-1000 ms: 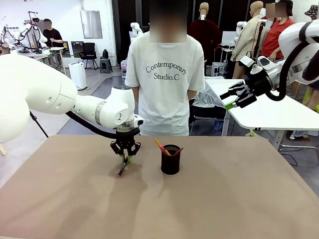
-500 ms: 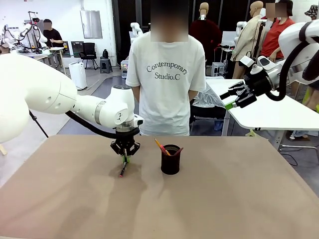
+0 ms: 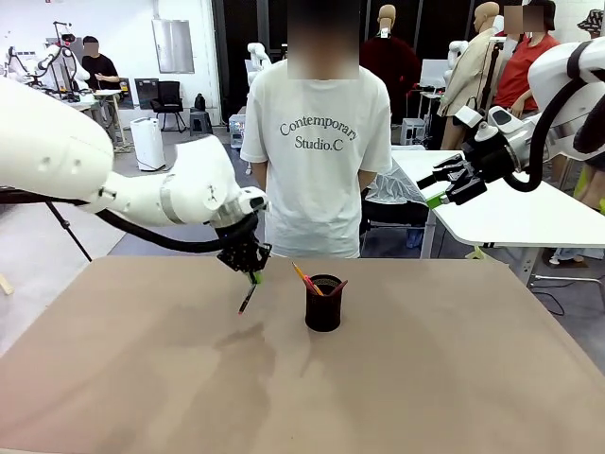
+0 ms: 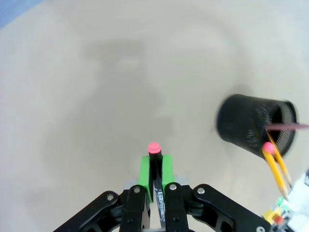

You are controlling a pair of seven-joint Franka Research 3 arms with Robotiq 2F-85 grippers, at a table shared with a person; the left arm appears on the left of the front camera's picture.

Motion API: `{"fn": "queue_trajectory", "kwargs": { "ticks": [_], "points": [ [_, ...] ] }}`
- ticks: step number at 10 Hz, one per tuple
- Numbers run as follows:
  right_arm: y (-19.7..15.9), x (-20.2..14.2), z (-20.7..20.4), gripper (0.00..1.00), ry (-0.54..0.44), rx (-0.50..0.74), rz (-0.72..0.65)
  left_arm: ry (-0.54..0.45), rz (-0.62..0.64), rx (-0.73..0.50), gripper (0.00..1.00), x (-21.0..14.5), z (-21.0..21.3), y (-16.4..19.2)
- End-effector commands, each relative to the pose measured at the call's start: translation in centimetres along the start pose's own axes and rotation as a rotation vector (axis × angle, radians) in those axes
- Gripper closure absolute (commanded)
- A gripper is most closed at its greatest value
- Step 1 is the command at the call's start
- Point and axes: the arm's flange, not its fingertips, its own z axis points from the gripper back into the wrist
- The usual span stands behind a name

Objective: Place the pens into the pen holder.
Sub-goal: Pick up a writing instrument from the table and place it into the Pen holder.

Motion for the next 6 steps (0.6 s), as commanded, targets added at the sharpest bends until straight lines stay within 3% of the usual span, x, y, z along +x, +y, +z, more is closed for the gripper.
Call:
{"fn": "queue_trajectory", "kwargs": {
  "ticks": [1, 3, 6],
  "points": [
    [0.1, 0.1, 0.0, 0.0, 0.001, -0.001, 0.003, -0.04, -0.153, -0.214, 1.0, -3.1, 2.2, 2.8],
    [0.1, 0.1, 0.0, 0.0, 0.001, -0.001, 0.003, -0.194, -0.303, -0.336, 1.0, -4.0, 4.0, 3.8],
    [0.1, 0.1, 0.0, 0.0, 0.001, -0.001, 0.003, -0.493, -0.478, -0.367, 1.0, -5.2, 5.3, 3.5]
  ]
}}
